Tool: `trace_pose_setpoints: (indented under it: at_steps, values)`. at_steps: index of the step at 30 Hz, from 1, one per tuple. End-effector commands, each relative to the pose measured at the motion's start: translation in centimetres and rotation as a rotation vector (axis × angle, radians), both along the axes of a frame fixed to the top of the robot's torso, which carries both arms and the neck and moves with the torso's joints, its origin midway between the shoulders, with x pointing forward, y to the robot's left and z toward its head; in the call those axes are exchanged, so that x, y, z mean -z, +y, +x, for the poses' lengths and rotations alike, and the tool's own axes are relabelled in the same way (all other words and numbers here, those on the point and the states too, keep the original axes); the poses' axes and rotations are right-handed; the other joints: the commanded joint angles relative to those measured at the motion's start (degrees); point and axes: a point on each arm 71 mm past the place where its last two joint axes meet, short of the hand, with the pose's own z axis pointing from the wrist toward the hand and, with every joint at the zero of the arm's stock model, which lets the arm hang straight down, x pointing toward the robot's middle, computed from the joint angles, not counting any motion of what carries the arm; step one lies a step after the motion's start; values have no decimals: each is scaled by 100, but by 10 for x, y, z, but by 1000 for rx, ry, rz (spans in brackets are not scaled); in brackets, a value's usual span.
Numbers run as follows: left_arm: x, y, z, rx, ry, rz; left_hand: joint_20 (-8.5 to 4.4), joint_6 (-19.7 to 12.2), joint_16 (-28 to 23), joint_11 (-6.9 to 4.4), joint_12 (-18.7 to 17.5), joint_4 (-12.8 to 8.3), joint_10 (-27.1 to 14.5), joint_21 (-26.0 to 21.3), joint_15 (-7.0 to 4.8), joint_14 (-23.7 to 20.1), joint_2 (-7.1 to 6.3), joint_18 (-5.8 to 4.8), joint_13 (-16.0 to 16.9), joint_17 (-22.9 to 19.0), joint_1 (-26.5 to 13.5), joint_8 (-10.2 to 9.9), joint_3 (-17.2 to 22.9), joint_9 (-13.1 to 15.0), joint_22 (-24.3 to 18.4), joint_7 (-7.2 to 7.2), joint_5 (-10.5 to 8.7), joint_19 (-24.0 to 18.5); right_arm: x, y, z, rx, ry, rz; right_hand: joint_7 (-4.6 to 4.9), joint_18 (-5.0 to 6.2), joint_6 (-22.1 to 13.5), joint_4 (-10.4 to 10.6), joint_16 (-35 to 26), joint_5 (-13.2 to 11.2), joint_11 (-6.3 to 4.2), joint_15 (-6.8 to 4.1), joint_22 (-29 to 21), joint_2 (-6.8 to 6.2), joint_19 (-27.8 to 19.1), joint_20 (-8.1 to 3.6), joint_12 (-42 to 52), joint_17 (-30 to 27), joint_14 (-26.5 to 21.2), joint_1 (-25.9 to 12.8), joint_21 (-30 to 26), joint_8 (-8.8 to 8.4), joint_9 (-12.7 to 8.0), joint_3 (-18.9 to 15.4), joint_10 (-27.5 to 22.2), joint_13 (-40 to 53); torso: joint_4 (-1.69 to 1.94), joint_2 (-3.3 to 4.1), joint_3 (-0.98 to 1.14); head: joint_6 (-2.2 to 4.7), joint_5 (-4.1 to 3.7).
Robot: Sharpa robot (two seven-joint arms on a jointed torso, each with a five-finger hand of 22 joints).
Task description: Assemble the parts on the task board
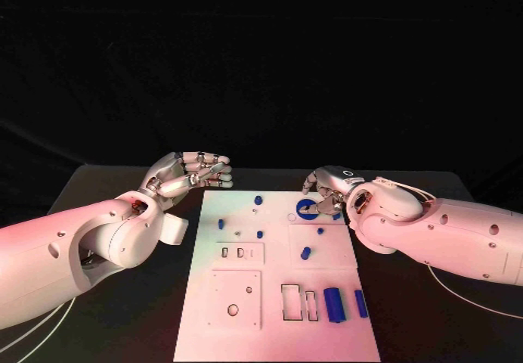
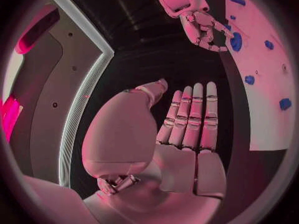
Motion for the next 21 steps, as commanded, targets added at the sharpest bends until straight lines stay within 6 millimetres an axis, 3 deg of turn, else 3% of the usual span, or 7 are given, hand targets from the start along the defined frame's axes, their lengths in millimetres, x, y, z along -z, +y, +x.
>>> trace_pose_setpoints:
  at_steps: [1, 21]
  values:
    - [-1, -2, -1, 19, -1, -9, 24, -34, -22, 45, -37, -4, 5, -25, 34, -15, -10, 69, 3, 9, -14, -20, 44, -5, -5, 143, 6, 1, 5, -2, 1, 5, 42, 6, 17, -71, -45, 7, 30, 9, 43, 42, 843, -33, 102, 41, -32, 1179, 521, -12, -18, -22, -5, -30, 353, 1143, 1, 8, 8, -6, 13]
    - [0, -2, 0, 21, 2, -8, 25, -36, -27, 47, -47, -10, 6, -25, 36, -15, -5, 69, 3, 13, -14, -24, 54, -6, -7, 146, 6, 1, 16, -12, 8, 29, 83, -2, 25, -69, -29, 10, 31, 17, 55, 58, 843, 58, 98, 60, -12, 1181, 521, -21, -23, -20, 6, 5, 367, 1166, -1, 5, -4, -52, 30]
